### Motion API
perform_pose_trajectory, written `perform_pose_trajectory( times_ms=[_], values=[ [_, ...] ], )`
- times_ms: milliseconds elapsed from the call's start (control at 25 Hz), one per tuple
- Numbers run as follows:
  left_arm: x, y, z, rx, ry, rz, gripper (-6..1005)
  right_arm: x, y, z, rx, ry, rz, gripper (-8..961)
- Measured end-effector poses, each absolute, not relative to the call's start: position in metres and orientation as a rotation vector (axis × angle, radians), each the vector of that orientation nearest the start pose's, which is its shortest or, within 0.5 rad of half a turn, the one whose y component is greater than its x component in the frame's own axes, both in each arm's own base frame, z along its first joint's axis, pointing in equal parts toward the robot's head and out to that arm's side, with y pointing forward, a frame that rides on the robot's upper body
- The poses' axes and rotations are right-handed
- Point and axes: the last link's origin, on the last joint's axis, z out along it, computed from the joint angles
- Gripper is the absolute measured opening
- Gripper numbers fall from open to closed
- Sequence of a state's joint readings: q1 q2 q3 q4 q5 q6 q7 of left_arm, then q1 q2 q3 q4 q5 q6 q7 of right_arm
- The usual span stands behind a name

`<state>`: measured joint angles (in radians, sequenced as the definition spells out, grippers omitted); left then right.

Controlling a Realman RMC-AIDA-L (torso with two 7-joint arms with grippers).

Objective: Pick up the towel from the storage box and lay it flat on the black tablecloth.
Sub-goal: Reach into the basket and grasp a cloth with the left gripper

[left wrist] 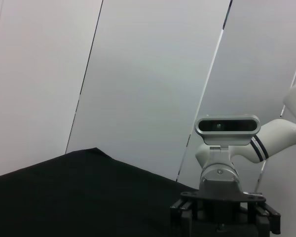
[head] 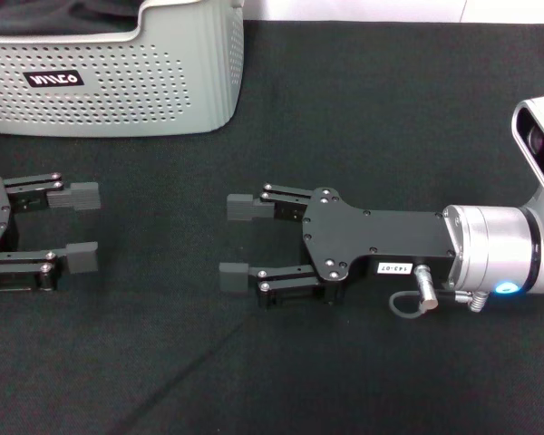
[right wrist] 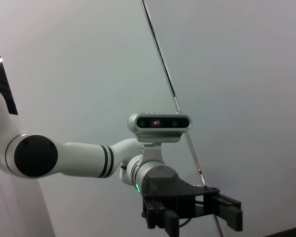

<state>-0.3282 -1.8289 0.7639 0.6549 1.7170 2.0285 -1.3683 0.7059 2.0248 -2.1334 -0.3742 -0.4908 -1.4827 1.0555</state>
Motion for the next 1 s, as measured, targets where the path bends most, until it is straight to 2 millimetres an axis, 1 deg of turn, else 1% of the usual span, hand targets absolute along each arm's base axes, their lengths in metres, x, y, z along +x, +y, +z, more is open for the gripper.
perform_pose_trajectory(
  times_ms=[440, 640, 760, 880, 960, 1000],
  values=[
    [-0.296, 0.252, 0.107, -2.82, -0.521, -0.996, 764, 0.148, 0.295, -0.089, -2.95, 0.354, 1.342, 818],
    [-0.299, 0.256, 0.111, -2.748, -0.582, -1.013, 763, 0.148, 0.296, -0.088, -2.939, 0.332, 1.347, 815],
    [-0.296, 0.262, 0.123, -2.66, -0.657, -1.067, 762, 0.148, 0.296, -0.088, -2.935, 0.325, 1.346, 813],
    [-0.286, 0.275, 0.142, -2.555, -0.728, -1.119, 761, 0.149, 0.298, -0.087, -2.925, 0.327, 1.342, 811],
    [-0.274, 0.286, 0.15, -2.494, -0.725, -1.112, 761, 0.151, 0.3, -0.085, -2.907, 0.335, 1.338, 810],
    [-0.269, 0.29, 0.152, -2.478, -0.719, -1.092, 761, 0.153, 0.301, -0.084, -2.899, 0.34, 1.335, 809]
  ],
)
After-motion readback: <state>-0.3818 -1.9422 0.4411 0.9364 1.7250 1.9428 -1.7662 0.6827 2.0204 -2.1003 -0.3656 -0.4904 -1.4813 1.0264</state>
